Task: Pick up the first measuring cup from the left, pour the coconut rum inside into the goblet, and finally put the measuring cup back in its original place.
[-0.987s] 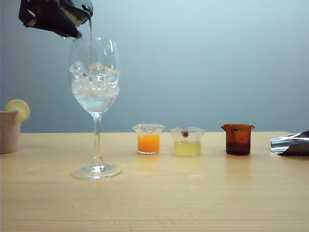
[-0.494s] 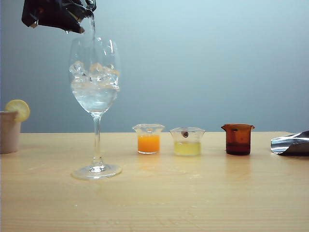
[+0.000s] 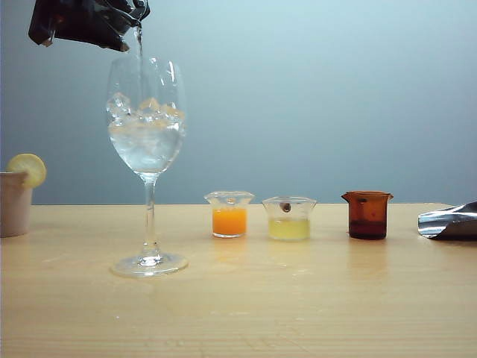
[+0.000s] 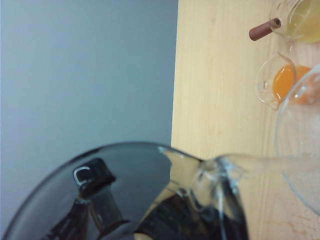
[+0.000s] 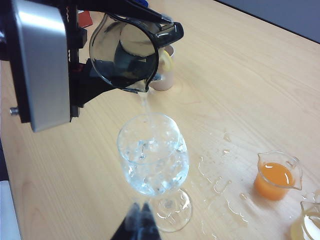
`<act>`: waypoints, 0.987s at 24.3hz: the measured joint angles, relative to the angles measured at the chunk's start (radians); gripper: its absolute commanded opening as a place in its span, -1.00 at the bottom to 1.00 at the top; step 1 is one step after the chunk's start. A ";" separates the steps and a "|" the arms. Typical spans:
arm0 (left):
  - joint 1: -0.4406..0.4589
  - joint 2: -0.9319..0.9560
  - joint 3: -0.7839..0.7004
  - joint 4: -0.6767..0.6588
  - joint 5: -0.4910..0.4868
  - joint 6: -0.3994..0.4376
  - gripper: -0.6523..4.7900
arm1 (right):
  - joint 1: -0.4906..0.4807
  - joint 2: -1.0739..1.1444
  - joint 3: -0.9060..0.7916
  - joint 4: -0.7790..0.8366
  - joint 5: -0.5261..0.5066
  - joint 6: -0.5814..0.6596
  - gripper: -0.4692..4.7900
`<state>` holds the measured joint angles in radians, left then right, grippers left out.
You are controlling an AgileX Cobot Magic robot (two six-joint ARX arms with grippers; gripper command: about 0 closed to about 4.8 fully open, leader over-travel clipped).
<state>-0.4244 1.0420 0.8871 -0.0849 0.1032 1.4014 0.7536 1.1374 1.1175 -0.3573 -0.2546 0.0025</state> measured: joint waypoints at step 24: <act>-0.035 -0.001 0.000 0.056 0.000 0.091 -0.35 | 0.000 0.000 0.000 -0.023 0.000 0.000 -0.84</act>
<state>-0.4595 1.0409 0.8871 -0.0284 0.1036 1.4925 0.7536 1.1374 1.1175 -0.3805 -0.2546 0.0021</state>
